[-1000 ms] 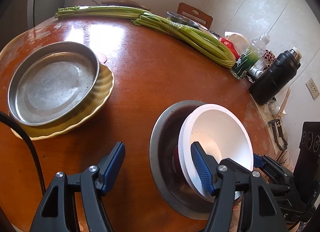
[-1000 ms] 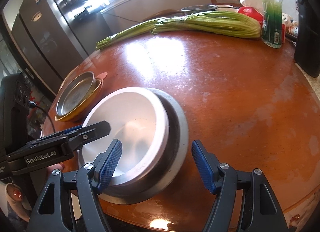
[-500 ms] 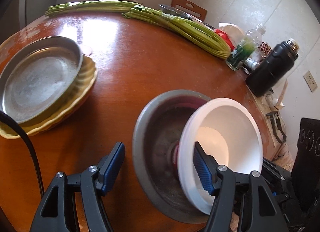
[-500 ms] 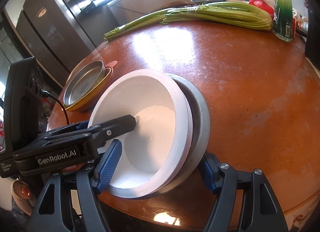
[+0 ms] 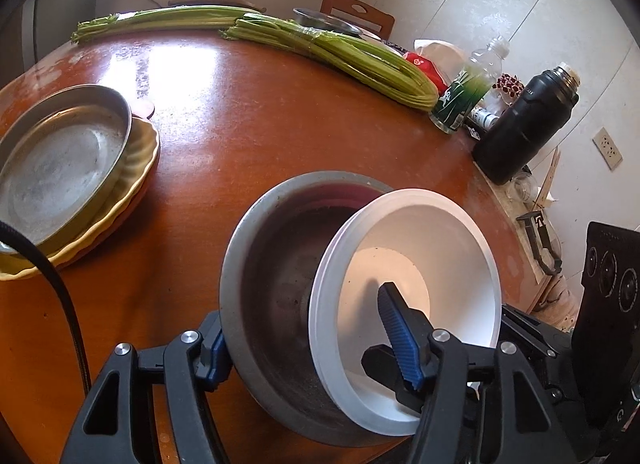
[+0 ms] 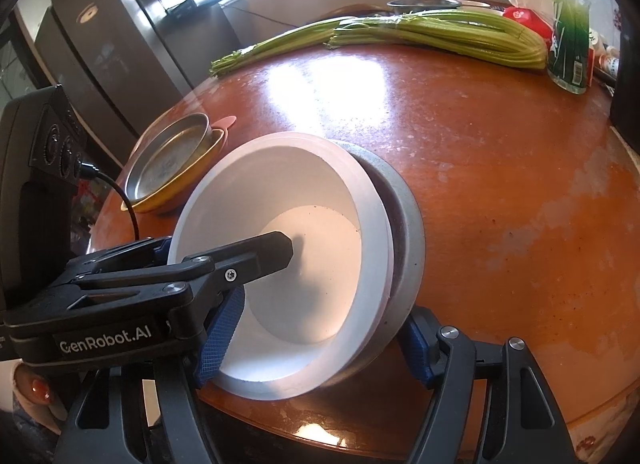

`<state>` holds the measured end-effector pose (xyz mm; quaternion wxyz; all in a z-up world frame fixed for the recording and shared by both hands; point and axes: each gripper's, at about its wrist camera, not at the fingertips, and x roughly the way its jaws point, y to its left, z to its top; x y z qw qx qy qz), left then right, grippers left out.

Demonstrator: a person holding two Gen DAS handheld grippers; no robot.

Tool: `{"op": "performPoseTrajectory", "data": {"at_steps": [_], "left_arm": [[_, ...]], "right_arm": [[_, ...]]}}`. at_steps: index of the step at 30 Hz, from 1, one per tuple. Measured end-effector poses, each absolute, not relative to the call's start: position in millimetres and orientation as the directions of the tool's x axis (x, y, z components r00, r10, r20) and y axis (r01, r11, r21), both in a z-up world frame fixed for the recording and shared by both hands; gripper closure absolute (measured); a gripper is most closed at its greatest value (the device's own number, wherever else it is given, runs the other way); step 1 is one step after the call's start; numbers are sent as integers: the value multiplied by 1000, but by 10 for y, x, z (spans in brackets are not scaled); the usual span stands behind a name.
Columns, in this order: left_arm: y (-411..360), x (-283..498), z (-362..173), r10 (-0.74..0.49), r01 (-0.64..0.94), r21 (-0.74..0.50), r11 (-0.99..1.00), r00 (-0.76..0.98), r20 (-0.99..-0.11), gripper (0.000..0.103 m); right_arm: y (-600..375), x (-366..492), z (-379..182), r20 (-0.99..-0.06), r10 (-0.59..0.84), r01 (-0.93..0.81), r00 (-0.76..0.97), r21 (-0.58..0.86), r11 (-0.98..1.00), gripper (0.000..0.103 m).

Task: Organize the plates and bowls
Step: 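Lift the steel bowl with nested paper bowls over the steel tray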

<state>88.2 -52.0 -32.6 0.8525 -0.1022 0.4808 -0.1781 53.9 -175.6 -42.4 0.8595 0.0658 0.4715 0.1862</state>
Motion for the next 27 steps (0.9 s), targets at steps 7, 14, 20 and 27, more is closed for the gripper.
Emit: {"op": "performPoseTrajectory", "data": {"at_steps": [7,14,20,27], "left_arm": [[-496,826,-232,-401,211,-341,916,496,-771,39],[-405,775,-132,-399,201,-345,917,518,-757,39],[-214,715,-11,-374,168,-340,925,549,-747,39],[91,658,160,-330,118,-328,937,603,-726,39]], "right_arm": [[-1754,483,-342,-772,391,-270,501,290,918,28],[-1670,462,-239,-765,394,-292,510,277,915,28],[-1474,518,-137,-754,423,-337,503,279,899,28],[-1160,615,-5,-734,465,-398,495,284,872,28]]}}
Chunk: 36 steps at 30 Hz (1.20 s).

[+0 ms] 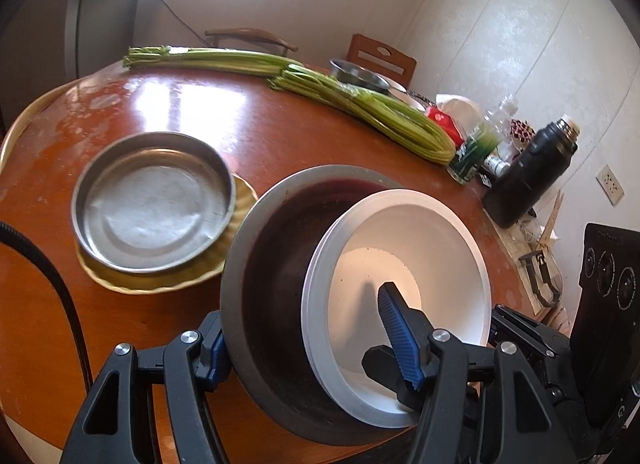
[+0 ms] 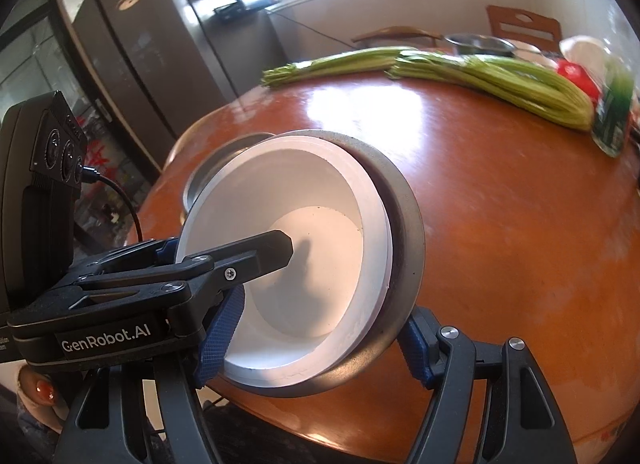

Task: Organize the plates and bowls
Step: 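Lift the steel bowl with nested paper bowls over the steel tray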

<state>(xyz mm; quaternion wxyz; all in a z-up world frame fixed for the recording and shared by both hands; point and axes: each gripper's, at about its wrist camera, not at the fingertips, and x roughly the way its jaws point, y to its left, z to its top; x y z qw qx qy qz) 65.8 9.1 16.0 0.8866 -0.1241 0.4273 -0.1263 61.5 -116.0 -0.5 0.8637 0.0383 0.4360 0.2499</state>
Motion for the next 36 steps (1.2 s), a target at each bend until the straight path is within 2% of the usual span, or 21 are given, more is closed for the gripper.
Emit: {"op": "performPoseTrajectory", "data": {"at_steps": [21,36], "left_arm": [[898,850,309,-291,42,-354,934,665,-688,39],[1266,1166,252,-259,-5,-348,937,659,-706,39]], "right_arm": [[-352,1007,138,-733,473,-473,488,233,850,28],[0,1340,28,-746,494,-489,447,259,833,29]]}}
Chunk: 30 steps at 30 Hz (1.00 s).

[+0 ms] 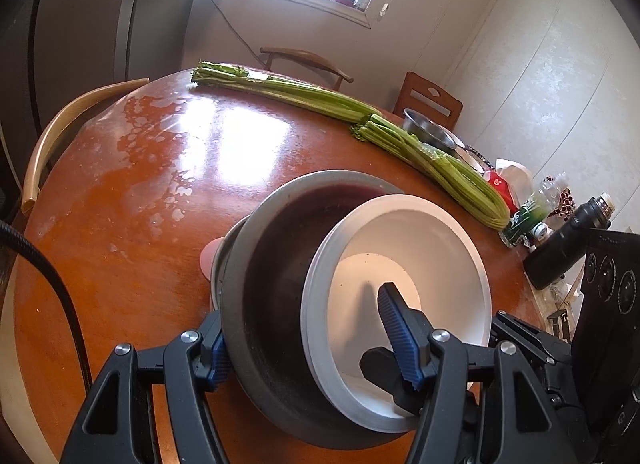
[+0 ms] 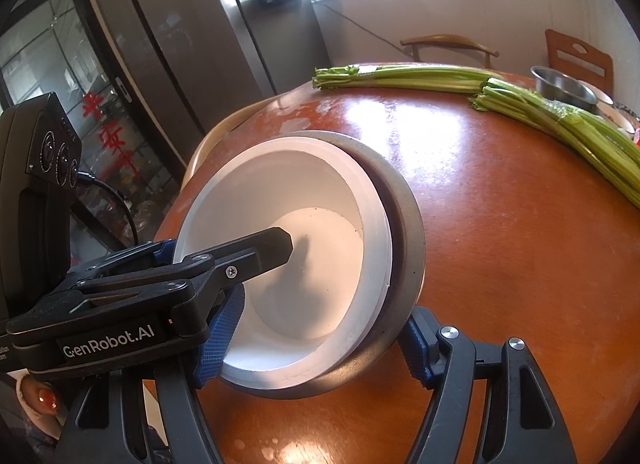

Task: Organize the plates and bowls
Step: 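Lift the steel bowl with nested paper bowls over the steel tray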

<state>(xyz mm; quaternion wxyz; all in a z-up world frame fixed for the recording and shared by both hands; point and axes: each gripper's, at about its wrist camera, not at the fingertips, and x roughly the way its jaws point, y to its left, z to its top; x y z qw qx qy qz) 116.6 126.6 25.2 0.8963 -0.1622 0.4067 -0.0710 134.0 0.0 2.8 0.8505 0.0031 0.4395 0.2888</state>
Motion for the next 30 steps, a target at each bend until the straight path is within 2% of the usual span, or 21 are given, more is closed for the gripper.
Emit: {"op": "performPoseTrajectory", "data": {"at_steps": [30], "left_arm": [[1374,1256,57,-229,-37,-335,941,659,-716,39]], "right_arm": [[203,1412,-127,-758,447,-498,475,187,847,29]]}}
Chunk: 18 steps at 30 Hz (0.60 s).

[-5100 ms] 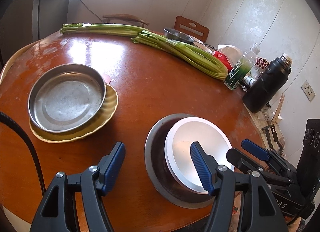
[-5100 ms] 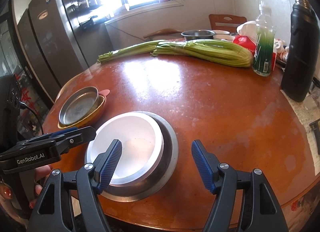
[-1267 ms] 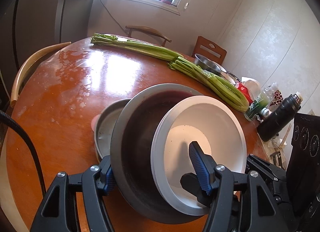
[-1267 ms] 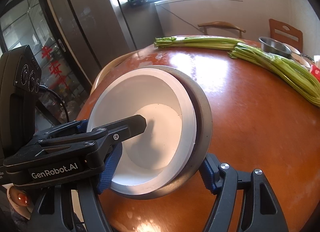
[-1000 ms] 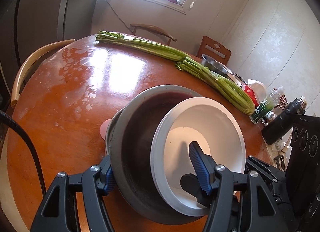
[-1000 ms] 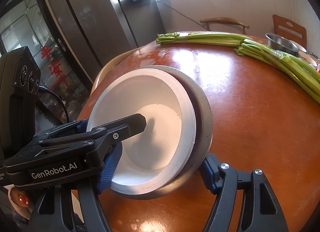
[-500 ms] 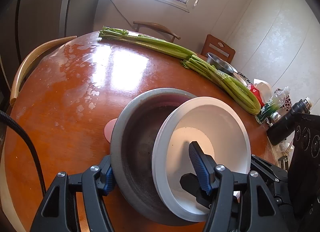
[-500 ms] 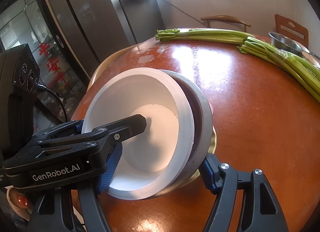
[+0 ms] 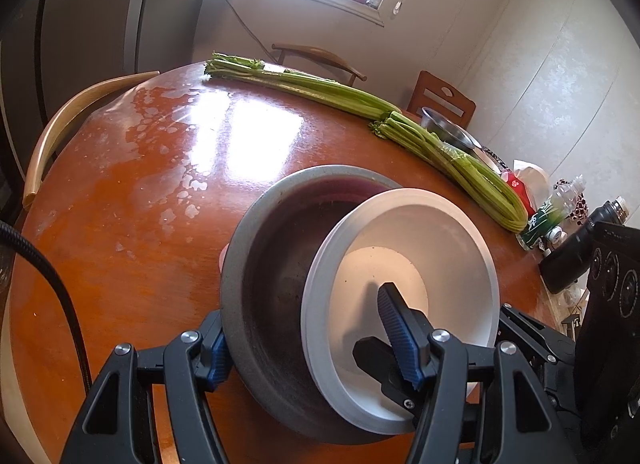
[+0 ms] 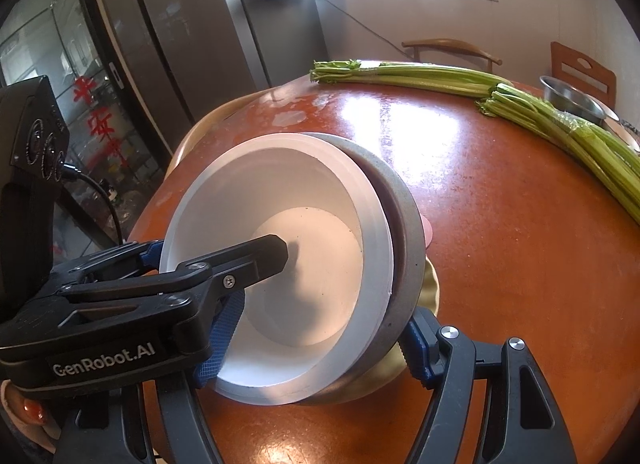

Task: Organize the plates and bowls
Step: 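Lift the steel bowl with nested paper bowls over the steel tray, then lower the steel bowl onto the steel tray and open the left tool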

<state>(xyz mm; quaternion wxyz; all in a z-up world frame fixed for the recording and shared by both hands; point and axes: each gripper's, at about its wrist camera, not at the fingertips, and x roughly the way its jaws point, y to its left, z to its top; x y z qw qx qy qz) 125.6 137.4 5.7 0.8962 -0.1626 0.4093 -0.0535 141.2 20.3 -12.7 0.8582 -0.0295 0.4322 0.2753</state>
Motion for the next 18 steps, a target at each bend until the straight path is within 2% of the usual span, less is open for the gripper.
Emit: {"op": "performPoseTrajectory", "data": {"at_steps": [18], "left_arm": [[1408,1217,91,-212,-55,-331,942,668,-714,39]], "right_arm": [[134,1388,-104,-748,401,-477,529,129,870,29]]}}
